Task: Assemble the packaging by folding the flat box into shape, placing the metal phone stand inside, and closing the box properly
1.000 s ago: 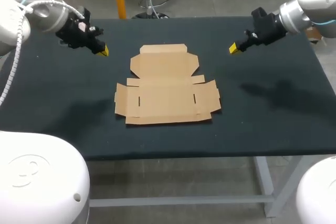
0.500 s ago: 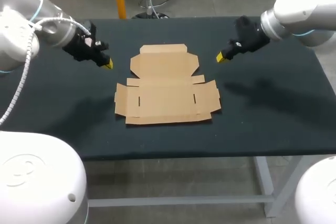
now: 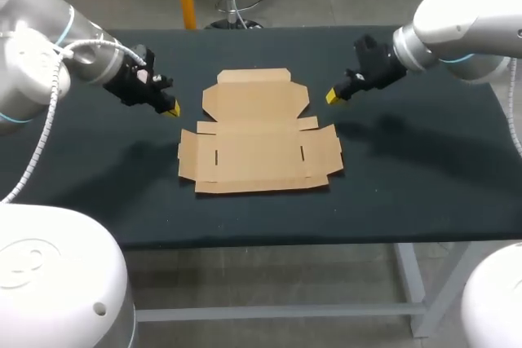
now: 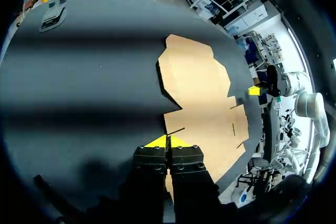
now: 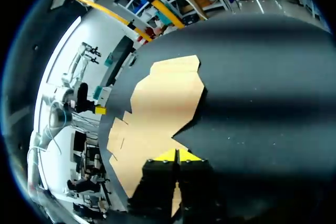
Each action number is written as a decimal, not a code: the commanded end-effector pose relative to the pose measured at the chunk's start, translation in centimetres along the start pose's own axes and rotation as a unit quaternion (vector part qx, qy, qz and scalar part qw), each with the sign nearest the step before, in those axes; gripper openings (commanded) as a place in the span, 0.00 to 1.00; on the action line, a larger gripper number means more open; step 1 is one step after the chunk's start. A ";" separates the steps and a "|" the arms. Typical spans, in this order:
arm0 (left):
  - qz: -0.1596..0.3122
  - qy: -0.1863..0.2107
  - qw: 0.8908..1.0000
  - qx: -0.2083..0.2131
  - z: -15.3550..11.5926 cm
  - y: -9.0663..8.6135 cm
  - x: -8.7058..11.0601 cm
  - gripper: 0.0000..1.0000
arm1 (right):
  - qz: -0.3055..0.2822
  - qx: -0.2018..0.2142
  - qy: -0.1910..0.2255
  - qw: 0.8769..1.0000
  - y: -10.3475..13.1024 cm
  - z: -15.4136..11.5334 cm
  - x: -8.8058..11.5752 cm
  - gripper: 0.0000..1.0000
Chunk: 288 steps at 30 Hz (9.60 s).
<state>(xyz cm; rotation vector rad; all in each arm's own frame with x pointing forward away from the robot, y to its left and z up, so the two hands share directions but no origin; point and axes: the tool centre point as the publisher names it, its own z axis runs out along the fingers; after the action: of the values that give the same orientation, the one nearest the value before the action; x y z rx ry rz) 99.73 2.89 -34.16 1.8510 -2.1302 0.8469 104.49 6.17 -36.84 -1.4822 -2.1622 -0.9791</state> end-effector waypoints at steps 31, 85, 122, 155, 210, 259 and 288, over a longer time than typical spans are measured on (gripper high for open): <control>-0.026 -0.010 0.999 0.037 4.2 1.6 -1.0 0.00 | 0.103 0.014 0.022 0.994 -2.3 3.8 -2.1 0.00; -0.008 0.040 0.997 -0.065 7.3 -1.0 -2.4 0.00 | 0.133 0.041 0.032 0.990 -2.3 6.0 -1.7 0.00; 0.013 0.084 0.996 -0.036 7.4 -0.7 0.4 0.00 | 0.123 0.044 0.031 0.991 -2.0 6.3 -0.1 0.00; 0.017 0.002 0.999 -0.041 7.8 -0.6 2.9 0.00 | 0.119 0.036 -0.033 0.992 -1.7 6.0 2.2 0.00; 0.022 -0.094 0.995 -0.031 9.5 -0.7 5.7 0.00 | 0.112 0.049 -0.141 0.982 -1.4 7.6 3.5 0.00; -0.028 -0.134 0.988 -0.071 7.4 -0.6 5.4 0.00 | 0.119 0.052 -0.110 0.985 -2.1 5.2 3.7 0.00; -0.074 -0.129 0.988 -0.031 -1.5 3.6 6.7 0.00 | 0.116 0.039 -0.094 0.988 -3.7 -3.0 5.4 0.00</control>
<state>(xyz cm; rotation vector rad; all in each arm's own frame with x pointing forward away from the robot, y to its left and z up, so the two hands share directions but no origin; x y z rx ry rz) 96.76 -2.92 -32.73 2.1329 -2.0894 0.4834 100.28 7.75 -34.04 -1.7880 -2.0588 -0.6761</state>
